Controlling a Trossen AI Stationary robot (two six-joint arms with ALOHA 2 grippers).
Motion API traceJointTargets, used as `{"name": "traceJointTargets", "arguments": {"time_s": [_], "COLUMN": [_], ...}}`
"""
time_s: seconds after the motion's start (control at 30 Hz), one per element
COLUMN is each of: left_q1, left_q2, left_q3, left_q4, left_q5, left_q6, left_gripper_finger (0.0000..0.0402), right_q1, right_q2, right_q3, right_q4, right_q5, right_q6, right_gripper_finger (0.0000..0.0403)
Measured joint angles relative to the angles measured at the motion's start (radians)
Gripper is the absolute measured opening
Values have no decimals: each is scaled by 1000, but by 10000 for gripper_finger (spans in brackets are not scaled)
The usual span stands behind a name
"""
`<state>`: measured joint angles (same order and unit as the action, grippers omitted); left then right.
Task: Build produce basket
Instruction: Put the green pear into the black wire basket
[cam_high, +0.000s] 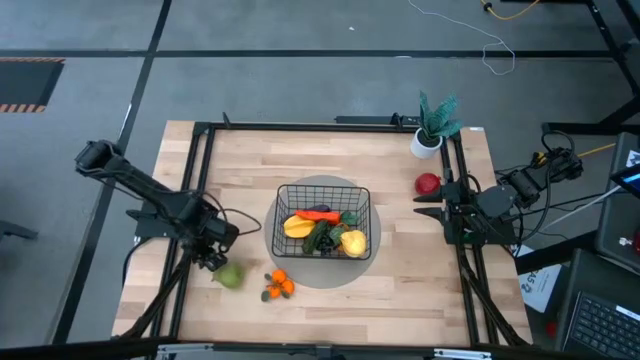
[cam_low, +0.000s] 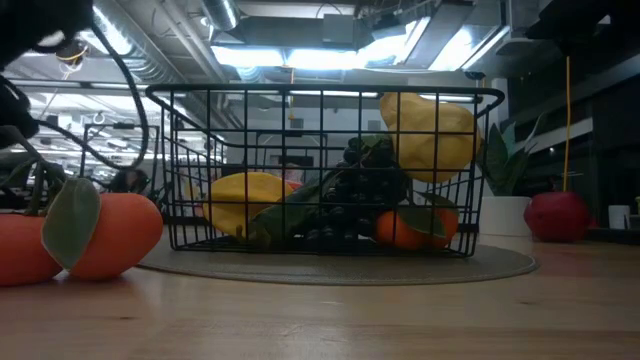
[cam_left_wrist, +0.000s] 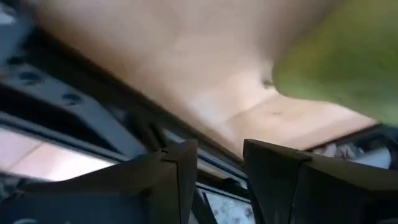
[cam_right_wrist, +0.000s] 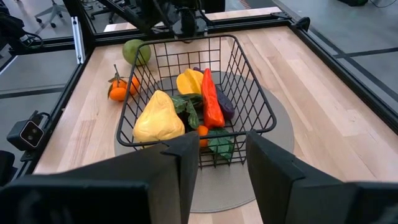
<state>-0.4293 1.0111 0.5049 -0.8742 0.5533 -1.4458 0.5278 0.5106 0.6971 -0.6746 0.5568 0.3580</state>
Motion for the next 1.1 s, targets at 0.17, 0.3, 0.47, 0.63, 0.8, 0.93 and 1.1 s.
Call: {"name": "traceJointTargets", "arguments": {"time_s": [0.17,0.3,0.47,0.63,0.8,0.93,1.1], "left_q1": [-109,-205,-341,-458,-545,-585,-604], "left_q2": [3,3,3,4,27,90,196], "left_q3": [0,0,0,0,0,0,29], "left_q4": [273,453,473,501,588,690,783], "left_q5": [-40,-102,-167,-296,-493,-544,-534], "left_q6": [-28,-136,-358,-585,-717,-721,-717], "left_gripper_finger": [103,85,62,41,11,3,1], "right_q1": [0,0,0,0,0,0,0], "right_q2": [0,0,0,0,0,0,0], "right_q3": [0,0,0,0,0,0,0], "right_q4": [0,0,0,-1,-6,-14,-16], "right_q5": [0,0,0,-1,-7,-9,-8], "right_q6": [1,1,3,2,29,33,29], "right_gripper_finger": [124,124,124,124,124,124,124]}}
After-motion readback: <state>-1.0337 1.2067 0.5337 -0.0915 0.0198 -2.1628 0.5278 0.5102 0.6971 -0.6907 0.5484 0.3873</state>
